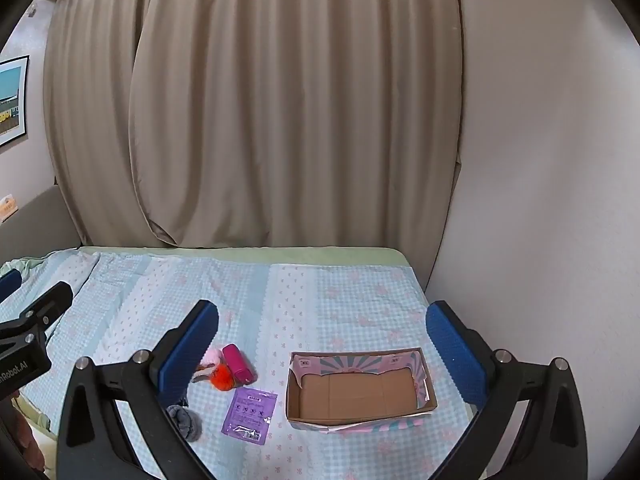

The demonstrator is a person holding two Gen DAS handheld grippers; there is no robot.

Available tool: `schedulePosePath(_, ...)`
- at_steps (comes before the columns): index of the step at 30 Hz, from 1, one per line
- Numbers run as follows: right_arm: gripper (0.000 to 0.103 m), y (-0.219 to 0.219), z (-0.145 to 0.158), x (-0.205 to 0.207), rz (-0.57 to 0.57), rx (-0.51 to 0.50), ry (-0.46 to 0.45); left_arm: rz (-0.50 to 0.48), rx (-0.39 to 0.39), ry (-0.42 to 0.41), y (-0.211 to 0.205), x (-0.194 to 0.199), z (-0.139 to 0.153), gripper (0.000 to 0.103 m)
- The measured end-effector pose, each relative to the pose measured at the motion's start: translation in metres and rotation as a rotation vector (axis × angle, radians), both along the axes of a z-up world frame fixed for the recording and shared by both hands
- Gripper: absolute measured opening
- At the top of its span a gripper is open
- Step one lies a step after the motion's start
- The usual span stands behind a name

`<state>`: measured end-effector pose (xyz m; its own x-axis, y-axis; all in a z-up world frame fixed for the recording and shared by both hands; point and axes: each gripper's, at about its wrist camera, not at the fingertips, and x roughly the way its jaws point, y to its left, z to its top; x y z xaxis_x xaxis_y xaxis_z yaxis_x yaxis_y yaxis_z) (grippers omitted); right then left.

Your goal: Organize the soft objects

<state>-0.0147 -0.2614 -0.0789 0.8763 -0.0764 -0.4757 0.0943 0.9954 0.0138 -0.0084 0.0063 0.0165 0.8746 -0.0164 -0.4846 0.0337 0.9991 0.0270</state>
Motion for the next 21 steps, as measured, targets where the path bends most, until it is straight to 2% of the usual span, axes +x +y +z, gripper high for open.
schedulePosePath(21, 0.103, 0.0006, 0.0034, -0.0020, -0.015, -0.007, -0.005, 0.009, 0.010, -0.012, -0.0034, -0.0034, -0.0079, 0.102)
